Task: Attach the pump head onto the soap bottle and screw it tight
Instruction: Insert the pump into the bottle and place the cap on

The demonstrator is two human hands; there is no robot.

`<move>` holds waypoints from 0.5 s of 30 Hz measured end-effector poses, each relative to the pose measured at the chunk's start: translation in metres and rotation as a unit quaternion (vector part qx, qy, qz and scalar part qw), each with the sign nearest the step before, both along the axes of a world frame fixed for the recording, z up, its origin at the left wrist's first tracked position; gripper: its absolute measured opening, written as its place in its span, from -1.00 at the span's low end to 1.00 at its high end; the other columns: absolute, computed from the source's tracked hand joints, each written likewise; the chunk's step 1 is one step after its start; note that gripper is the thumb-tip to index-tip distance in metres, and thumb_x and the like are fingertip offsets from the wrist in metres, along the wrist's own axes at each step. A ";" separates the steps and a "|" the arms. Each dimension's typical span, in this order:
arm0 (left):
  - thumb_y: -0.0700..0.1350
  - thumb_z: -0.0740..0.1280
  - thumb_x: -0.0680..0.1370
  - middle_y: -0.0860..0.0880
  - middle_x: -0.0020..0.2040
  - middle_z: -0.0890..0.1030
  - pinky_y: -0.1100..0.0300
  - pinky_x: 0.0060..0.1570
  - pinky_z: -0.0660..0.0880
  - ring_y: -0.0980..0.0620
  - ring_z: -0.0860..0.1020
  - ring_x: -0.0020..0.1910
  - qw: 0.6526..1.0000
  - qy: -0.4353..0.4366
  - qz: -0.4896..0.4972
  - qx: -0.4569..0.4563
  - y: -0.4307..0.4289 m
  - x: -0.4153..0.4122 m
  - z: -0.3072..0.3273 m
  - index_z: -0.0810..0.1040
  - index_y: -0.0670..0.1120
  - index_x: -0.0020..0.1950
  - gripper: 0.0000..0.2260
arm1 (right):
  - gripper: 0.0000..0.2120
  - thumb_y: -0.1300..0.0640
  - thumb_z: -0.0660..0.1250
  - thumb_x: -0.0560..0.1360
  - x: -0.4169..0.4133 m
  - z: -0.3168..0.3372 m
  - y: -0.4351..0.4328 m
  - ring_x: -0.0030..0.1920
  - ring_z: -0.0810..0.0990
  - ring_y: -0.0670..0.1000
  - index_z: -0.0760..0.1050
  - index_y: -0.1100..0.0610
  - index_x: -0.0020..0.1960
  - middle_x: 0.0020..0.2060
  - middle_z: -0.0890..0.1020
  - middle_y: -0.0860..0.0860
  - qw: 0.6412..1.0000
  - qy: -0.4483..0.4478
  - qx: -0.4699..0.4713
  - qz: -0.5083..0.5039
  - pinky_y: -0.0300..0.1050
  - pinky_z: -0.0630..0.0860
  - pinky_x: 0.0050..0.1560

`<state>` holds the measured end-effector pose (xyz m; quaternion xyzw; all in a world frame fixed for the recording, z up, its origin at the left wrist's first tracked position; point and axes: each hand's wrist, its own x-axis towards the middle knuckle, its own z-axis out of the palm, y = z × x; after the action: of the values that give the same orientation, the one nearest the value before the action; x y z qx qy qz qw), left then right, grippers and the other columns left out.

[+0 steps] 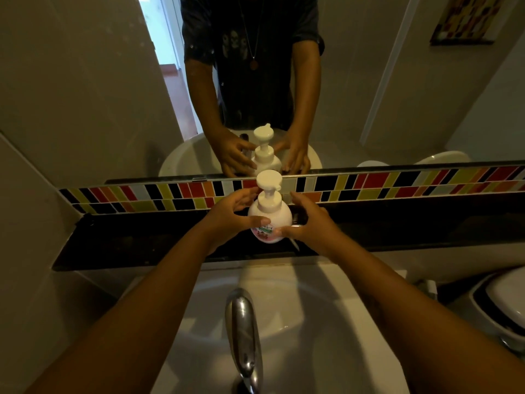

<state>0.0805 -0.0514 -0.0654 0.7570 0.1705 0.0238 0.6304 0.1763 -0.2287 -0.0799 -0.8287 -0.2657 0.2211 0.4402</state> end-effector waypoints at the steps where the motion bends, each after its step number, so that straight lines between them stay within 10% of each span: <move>1: -0.08 0.59 0.30 0.04 0.39 0.48 -0.05 0.30 0.45 -0.02 0.44 0.37 1.000 0.014 -0.008 0.005 0.004 -0.002 -0.001 0.36 0.03 0.44 -0.25 | -0.03 -0.29 0.51 0.09 0.004 0.003 -0.005 0.43 0.29 0.14 0.20 -0.18 0.41 0.45 0.32 0.00 1.000 0.006 -0.004 -0.001 0.30 0.38 0.30; 15: -0.22 0.54 0.37 0.05 0.22 0.56 0.22 0.11 0.49 0.10 0.52 0.16 0.994 0.023 -0.065 0.086 0.008 0.007 -0.010 0.42 -0.04 0.37 -0.39 | -0.44 0.02 0.44 0.39 0.005 0.034 0.016 0.20 0.43 -0.08 0.35 -0.10 0.34 0.30 0.49 -0.04 0.996 -0.010 0.057 0.068 -0.26 0.42 -0.04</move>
<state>0.0879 -0.0429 -0.0755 0.8183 0.1325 -0.0198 0.5589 0.1816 -0.2131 -0.0459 -0.7843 -0.3381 0.2272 0.4679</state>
